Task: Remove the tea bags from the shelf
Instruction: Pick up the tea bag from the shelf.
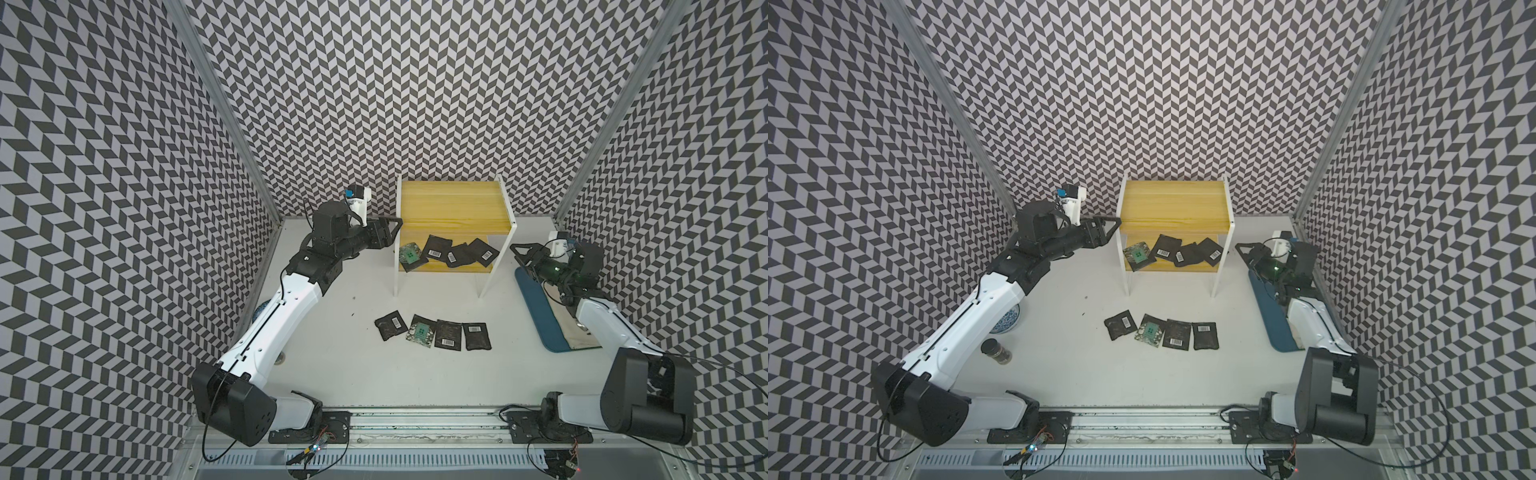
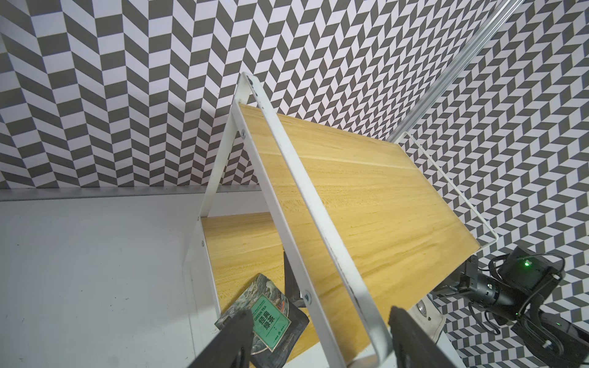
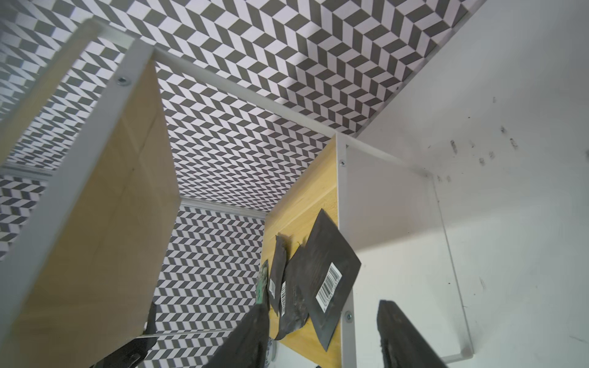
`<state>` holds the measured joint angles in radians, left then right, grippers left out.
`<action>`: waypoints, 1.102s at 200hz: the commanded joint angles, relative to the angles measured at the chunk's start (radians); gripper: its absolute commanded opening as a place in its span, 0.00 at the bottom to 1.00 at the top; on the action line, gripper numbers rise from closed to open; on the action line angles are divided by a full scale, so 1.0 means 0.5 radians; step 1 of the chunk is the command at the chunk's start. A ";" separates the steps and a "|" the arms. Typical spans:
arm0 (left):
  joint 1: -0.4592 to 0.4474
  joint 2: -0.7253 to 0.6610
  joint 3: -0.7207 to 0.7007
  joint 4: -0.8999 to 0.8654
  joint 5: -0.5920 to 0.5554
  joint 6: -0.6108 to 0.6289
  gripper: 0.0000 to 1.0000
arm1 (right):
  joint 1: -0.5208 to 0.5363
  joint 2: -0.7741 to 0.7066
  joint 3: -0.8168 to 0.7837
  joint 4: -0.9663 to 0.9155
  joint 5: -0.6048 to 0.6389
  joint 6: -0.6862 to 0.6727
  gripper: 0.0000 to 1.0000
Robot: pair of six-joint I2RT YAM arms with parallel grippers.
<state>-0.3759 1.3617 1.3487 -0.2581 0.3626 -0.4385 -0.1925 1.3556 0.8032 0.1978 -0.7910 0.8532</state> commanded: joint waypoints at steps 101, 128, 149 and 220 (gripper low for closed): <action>-0.020 0.059 0.003 -0.005 -0.016 0.045 0.57 | 0.220 0.289 0.066 0.381 -0.069 0.134 0.56; -0.021 0.057 -0.001 -0.005 -0.014 0.048 0.57 | 0.269 0.325 0.066 0.397 -0.026 0.134 0.53; -0.020 0.053 0.002 -0.005 -0.012 0.049 0.57 | 0.279 0.381 0.063 0.422 -0.016 0.153 0.52; -0.021 0.043 -0.030 -0.004 -0.012 0.036 0.58 | 0.281 0.442 0.111 0.452 0.030 0.158 0.45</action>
<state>-0.3878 1.4052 1.3521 -0.2462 0.3706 -0.4355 -0.0597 1.5490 0.8227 0.3466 -0.7891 0.9291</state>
